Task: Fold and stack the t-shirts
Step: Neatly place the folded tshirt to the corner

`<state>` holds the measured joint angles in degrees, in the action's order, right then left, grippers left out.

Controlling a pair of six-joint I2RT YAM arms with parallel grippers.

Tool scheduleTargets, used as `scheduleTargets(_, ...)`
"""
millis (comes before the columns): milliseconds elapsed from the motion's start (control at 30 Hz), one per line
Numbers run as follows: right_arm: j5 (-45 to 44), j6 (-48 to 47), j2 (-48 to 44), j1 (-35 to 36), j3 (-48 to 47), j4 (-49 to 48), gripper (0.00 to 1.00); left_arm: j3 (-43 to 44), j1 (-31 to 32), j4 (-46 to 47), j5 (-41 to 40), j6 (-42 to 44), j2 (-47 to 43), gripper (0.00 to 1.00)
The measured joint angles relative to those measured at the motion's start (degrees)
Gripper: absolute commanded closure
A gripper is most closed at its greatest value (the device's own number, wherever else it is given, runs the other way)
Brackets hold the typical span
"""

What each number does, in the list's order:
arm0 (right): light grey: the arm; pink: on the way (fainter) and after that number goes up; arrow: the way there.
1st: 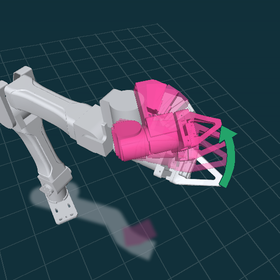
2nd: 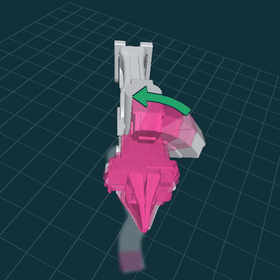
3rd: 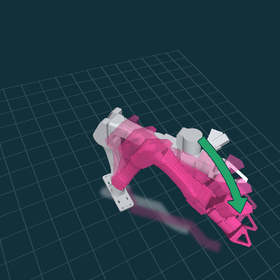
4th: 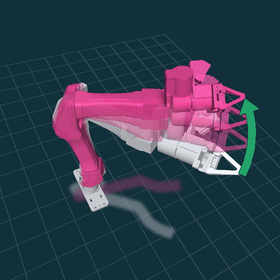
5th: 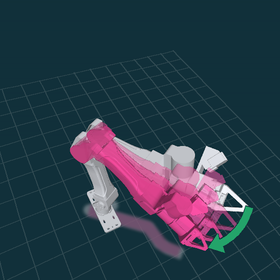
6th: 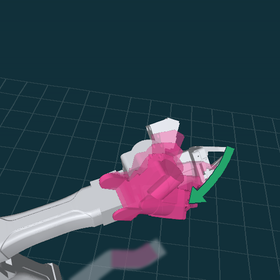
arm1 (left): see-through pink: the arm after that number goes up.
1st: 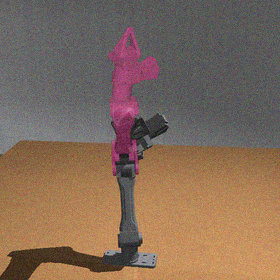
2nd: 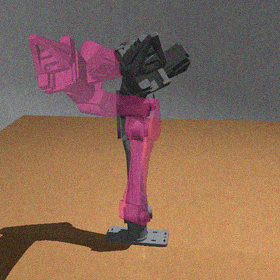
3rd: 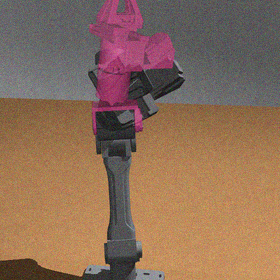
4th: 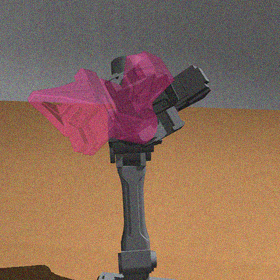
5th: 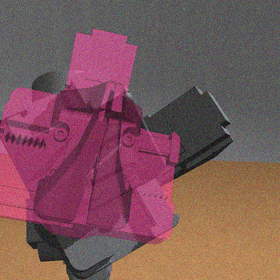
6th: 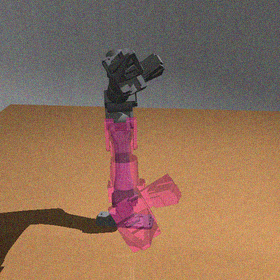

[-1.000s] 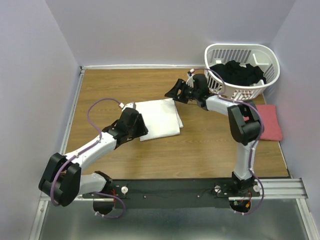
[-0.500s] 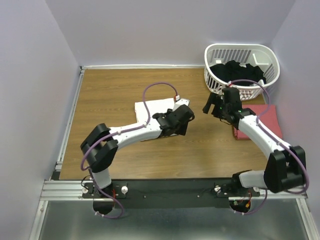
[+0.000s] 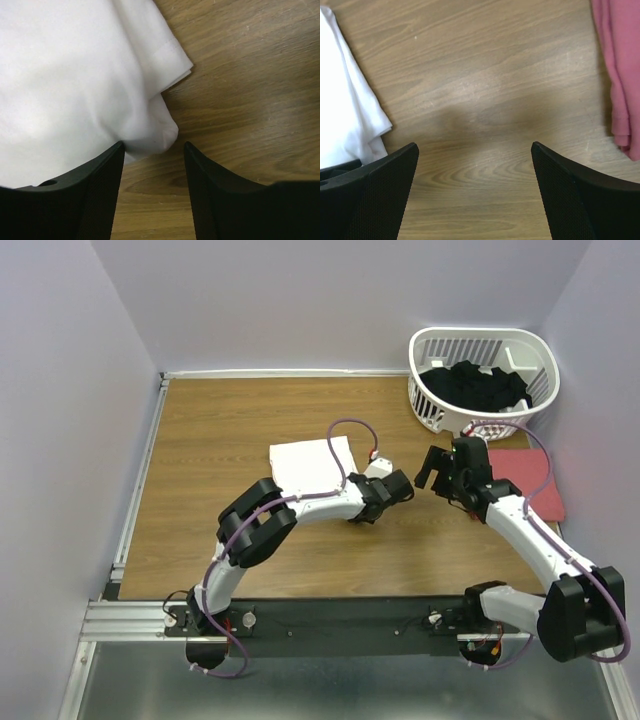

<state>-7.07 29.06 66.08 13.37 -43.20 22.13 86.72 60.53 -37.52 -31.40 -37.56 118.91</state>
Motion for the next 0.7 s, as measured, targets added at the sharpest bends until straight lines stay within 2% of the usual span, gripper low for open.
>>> scheduleTargets(267,6.54,-0.04,2.58,0.00,2.93,-3.54,0.00,1.05,0.72,-0.46,-4.00,-1.51,1.70,0.47)
scheduleTargets(333,7.96,-0.02,3.89,0.00,3.58,-4.57,0.00,1.27,0.74,-0.42,-4.76,-1.84,2.03,0.62)
scheduleTargets(367,8.41,-0.02,4.26,0.00,3.82,-4.85,0.00,1.33,0.74,-0.35,-5.38,-1.95,2.34,0.76)
scheduleTargets(467,10.01,-0.02,5.31,0.00,4.50,-6.10,0.00,1.66,0.74,-0.57,-6.97,-1.79,2.86,1.00)
scheduleTargets(700,16.59,0.81,10.21,0.00,4.46,-10.71,0.00,0.57,0.76,0.83,-7.65,-1.92,2.40,1.00)
